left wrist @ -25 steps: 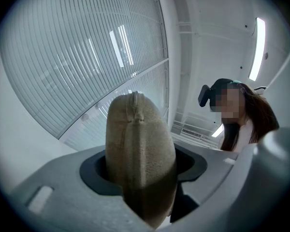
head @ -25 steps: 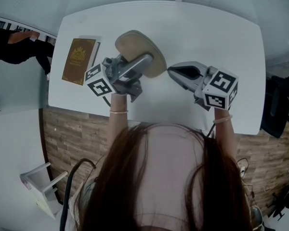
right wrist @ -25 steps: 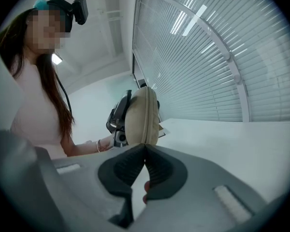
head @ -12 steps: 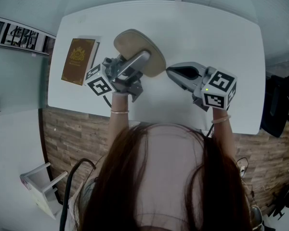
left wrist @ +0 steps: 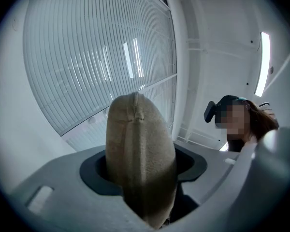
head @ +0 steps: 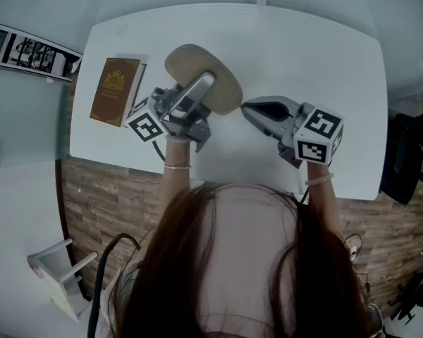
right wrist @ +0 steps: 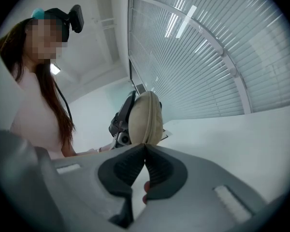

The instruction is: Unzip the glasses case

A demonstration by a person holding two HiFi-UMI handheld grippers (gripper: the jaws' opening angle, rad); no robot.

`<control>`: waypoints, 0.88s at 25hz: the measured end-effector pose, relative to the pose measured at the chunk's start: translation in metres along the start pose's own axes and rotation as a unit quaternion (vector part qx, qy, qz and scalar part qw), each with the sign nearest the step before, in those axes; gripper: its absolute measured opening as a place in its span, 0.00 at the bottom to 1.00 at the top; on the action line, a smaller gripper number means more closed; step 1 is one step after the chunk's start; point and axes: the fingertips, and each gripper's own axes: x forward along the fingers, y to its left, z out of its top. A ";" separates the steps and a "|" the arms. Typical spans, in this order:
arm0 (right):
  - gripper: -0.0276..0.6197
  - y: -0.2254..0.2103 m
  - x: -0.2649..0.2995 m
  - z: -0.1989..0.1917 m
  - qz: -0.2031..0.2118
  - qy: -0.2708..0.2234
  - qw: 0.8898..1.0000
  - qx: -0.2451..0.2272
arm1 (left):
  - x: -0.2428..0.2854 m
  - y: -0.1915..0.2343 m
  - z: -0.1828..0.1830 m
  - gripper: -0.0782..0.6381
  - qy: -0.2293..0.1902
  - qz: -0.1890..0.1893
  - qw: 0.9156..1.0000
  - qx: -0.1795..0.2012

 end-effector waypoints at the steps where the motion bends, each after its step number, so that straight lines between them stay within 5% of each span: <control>1: 0.05 0.000 0.000 0.000 0.000 0.000 1.000 0.001 | 0.000 0.000 0.000 0.52 -0.003 0.001 1.000 -0.002; 22: 0.05 0.005 0.005 -0.007 0.004 0.000 1.000 0.009 | 0.001 0.006 0.003 0.52 -0.067 0.002 0.995 -0.077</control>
